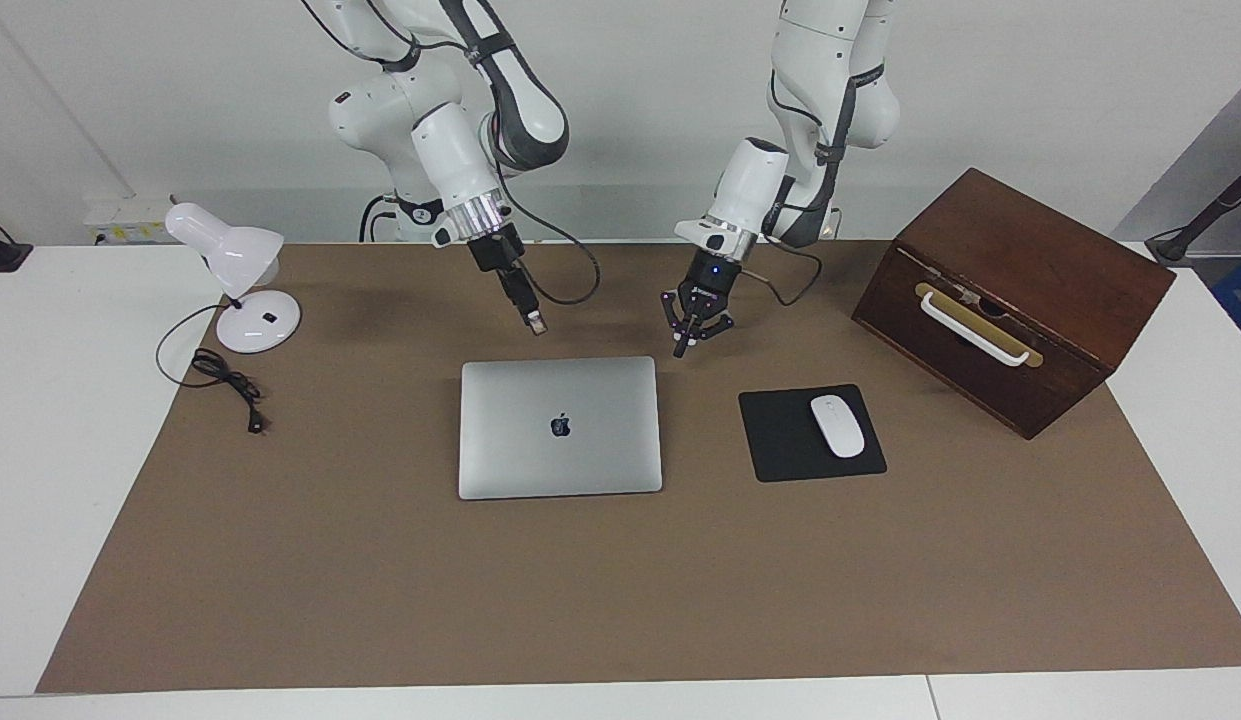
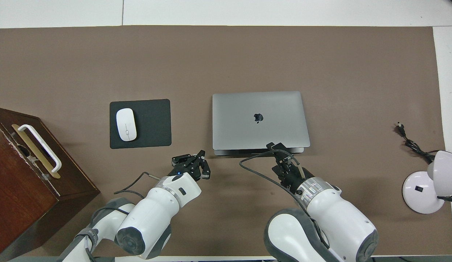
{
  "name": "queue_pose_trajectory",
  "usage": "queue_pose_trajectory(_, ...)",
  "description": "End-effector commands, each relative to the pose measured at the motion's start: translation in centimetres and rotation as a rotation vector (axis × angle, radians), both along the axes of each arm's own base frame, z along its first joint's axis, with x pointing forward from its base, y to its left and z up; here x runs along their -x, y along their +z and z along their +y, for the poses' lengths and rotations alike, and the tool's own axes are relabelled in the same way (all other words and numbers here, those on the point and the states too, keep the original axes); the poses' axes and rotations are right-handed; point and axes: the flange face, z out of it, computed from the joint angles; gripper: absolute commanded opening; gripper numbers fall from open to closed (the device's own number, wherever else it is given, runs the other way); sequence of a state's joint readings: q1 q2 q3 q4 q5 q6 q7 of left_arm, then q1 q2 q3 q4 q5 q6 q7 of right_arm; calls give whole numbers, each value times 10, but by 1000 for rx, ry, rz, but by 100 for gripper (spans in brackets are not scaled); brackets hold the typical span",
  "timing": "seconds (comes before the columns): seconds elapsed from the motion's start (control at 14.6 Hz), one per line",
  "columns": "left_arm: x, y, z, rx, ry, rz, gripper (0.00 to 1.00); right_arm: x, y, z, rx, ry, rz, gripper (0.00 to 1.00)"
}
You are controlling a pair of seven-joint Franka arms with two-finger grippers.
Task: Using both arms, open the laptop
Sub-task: 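Bring the left gripper to the laptop base while the right gripper reaches the lid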
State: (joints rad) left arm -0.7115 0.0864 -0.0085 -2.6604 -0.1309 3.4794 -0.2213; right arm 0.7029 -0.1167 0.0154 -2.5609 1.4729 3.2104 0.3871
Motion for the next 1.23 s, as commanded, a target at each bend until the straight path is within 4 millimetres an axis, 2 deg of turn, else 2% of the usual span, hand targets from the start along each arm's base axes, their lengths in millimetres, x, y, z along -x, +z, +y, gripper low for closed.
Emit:
queue_pose_trajectory(0.0, -11, -8, -11, 13, 13, -8, 0, -11, -3, 8, 4, -28, -5, 100)
queue_pose_trajectory(0.27, -23, -5, -21, 26, 15, -21, 0, -22, -4, 7, 15, -22, -13, 100)
queue_pose_trajectory(0.89, -38, -25, -34, 16, 22, -7, 0, -40, -13, 9, 26, -31, -8, 100)
queue_pose_trajectory(1.16, -42, -27, -37, 19, 24, -9, 0, -50, -14, 6, 39, -27, -22, 100)
